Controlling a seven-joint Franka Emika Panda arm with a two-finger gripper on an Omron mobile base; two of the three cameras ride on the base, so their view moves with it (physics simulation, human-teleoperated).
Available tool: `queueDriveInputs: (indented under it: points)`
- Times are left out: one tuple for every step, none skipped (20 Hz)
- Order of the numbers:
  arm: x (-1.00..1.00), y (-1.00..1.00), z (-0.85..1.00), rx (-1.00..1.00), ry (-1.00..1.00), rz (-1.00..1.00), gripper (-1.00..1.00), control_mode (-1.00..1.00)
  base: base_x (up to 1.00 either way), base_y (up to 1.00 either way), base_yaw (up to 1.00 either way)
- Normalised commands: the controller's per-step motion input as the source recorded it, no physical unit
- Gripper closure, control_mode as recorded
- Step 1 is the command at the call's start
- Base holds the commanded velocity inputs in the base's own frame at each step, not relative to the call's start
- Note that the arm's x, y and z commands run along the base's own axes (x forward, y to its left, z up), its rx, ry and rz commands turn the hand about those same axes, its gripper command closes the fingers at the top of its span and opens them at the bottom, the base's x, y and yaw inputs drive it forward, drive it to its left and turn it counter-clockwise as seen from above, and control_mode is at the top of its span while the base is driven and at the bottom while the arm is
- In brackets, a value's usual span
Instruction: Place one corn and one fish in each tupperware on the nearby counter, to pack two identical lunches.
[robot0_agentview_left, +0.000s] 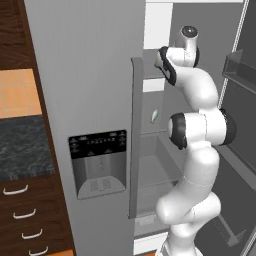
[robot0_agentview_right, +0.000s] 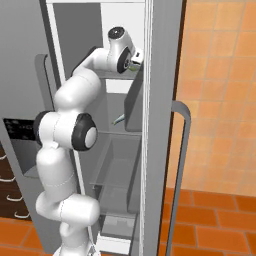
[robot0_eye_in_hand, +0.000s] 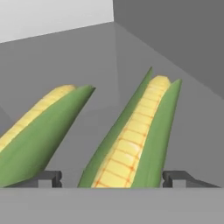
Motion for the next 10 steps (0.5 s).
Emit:
queueDriveInputs:
  points:
    - [0.01,-0.14,-0.41,0.0,0.04,0.0,1.0,-1.0,0.0,0.0,0.0]
    - [0.0,-0.12,-0.41,0.0,0.03,0.0,1.0,-1.0,0.0,0.0,0.0]
    - [0.0,-0.15,-0.39,0.0,0.01,0.0,1.0,-1.0,0.0,0.0,0.0]
    - [0.0,-0.19,-0.33,0.0,0.0,0.0,1.0,-1.0,0.0,0.0,0.0]
    - [0.0,-0.17,-0.34,0.0,0.0,0.0,1.0,-1.0,0.0,0.0,0.0]
    - [0.0,-0.14,-0.36,0.0,0.0,0.0,1.0,-1.0,0.0,0.0,0.0]
    - [0.0,-0.1,-0.36,0.0,0.0,0.0,1.0,-1.0,0.0,0.0,0.0]
    - [0.0,-0.01,-0.31,0.0,0.0,0.0,1.0,-1.0,0.0,0.0,0.0]
    - [-0.27,0.0,-0.16,0.0,-0.01,0.03,1.0,-1.0,0.0,0.0,0.0]
    - [-0.58,0.09,-0.03,0.0,-0.02,0.04,1.0,-1.0,0.0,0.0,0.0]
